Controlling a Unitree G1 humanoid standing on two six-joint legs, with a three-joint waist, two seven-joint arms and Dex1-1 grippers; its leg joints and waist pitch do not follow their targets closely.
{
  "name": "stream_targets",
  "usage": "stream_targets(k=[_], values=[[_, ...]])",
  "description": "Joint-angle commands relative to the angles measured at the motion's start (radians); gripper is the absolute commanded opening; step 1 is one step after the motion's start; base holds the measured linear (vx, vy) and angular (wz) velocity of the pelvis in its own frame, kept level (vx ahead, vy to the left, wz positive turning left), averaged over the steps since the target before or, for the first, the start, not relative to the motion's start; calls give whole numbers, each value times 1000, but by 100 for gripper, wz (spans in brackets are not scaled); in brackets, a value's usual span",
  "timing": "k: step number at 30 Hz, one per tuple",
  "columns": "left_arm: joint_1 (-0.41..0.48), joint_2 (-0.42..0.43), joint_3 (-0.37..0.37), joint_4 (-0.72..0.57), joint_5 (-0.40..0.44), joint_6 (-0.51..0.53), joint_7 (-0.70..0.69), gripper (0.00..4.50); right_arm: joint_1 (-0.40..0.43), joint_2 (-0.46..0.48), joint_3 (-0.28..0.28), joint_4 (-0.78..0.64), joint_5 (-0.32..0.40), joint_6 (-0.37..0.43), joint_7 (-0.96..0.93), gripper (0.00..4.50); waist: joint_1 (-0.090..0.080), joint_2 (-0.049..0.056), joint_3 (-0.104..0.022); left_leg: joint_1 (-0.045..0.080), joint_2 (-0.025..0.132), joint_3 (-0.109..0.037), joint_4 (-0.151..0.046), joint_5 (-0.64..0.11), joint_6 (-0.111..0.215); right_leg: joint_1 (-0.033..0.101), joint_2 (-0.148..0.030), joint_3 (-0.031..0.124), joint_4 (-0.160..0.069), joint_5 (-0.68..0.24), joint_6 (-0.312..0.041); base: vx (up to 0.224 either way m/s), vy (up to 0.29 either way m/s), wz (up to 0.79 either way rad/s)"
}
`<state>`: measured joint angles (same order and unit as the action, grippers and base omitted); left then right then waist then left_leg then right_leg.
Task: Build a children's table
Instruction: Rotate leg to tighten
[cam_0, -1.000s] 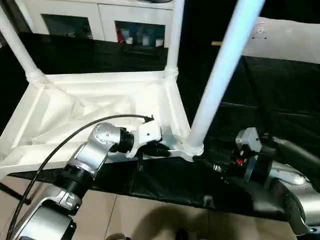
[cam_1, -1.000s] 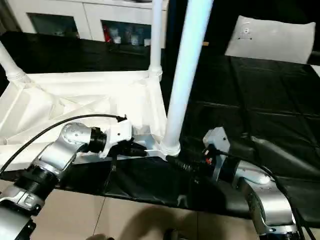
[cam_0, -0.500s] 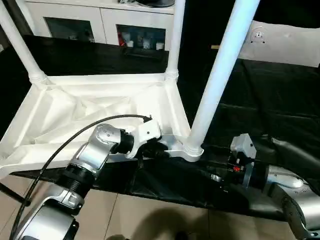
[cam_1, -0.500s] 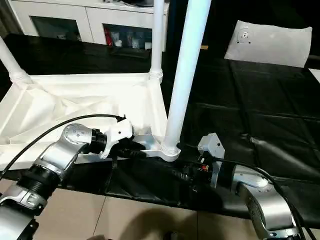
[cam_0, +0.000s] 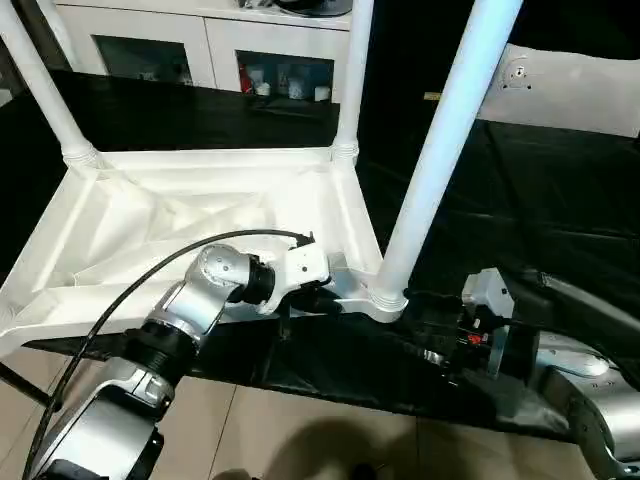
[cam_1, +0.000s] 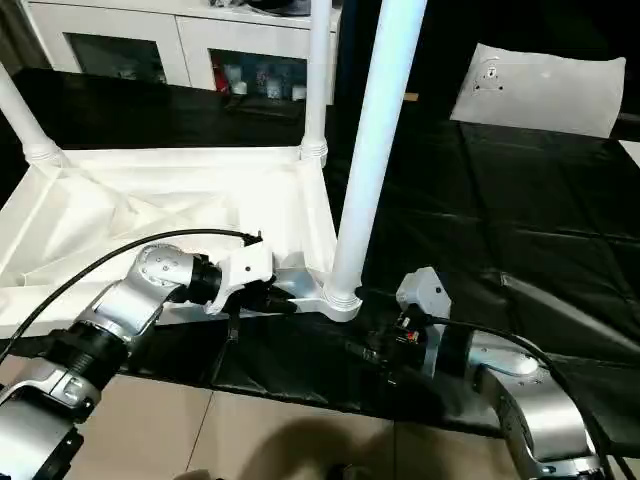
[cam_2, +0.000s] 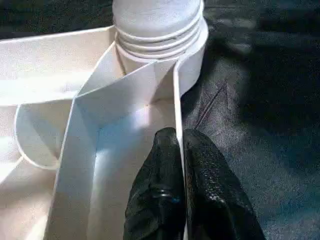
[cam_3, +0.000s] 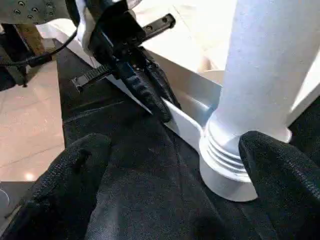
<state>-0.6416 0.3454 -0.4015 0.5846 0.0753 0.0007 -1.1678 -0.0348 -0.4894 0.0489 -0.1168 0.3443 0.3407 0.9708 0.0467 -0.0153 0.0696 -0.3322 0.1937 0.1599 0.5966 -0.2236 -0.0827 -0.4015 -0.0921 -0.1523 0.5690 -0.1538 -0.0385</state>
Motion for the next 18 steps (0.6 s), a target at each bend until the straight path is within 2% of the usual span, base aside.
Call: stream_targets(k=[1,2,4,6,8,10,11,12,14,18], values=[[11,30,-41,13,36,-36,-58,3,-23,-16,-13,-12,9,-12,9,450,3,-9,-62,-15,27,-10,-71,-176,75,60,-66,50,-106,-520,7,0,0,0],[15,33,-42,6,21,-52,-87,3,-35,-20,-16,-4,9,-16,12,450,2,-9,-61,-15,27,-10,-71,-174,77,59,-66,52,-105,-511,1,0,0,0],[22,42,-43,-10,-11,-73,-152,3,-66,-32,-21,19,10,-23,30,450,1,-12,-64,-15,31,-9,-72,-154,85,59,-68,59,-93,-462,-34,0,0,0],[26,52,-50,-20,-26,-88,-203,3,-86,-44,-16,34,10,-27,53,450,4,-10,-65,-14,35,-7,-72,-127,94,59,-70,65,-83,-410,-67,0,0,0],[24,57,-53,-20,-40,-105,-240,3,-101,-55,-7,47,15,-29,82,450,9,-8,-66,-10,39,-5,-71,-105,104,57,-70,70,-73,-352,-102,0,0,0],[18,59,-59,-15,-52,-130,-274,3,-116,-68,10,60,22,-32,127,450,21,-8,-70,-10,42,-3,-70,-67,114,60,-70,75,-56,-253,-152,0,0,0],[13,59,-64,-8,-54,-147,-293,3,-126,-75,23,67,25,-34,157,450,21,-9,-70,-14,43,-3,-69,-58,117,62,-70,77,-52,-232,-158,0,0,0],[9,60,-68,-4,-55,-158,-305,1,-132,-80,32,72,27,-35,176,432,24,-9,-67,-14,43,-3,-69,-54,124,63,-71,77,-49,-221,-165,0,0,0],[4,59,-72,4,-54,-173,-318,0,-143,-84,44,84,24,-41,198,421,29,-8,-68,-13,43,-2,-67,-43,128,64,-72,77,-46,-209,-170,0,0,0],[-8,60,-85,18,-49,-201,-354,0,-181,-93,84,139,2,-77,257,385,39,-6,-65,-9,46,0,-70,-70,108,63,-73,77,-53,-256,-164,0,0,0]])
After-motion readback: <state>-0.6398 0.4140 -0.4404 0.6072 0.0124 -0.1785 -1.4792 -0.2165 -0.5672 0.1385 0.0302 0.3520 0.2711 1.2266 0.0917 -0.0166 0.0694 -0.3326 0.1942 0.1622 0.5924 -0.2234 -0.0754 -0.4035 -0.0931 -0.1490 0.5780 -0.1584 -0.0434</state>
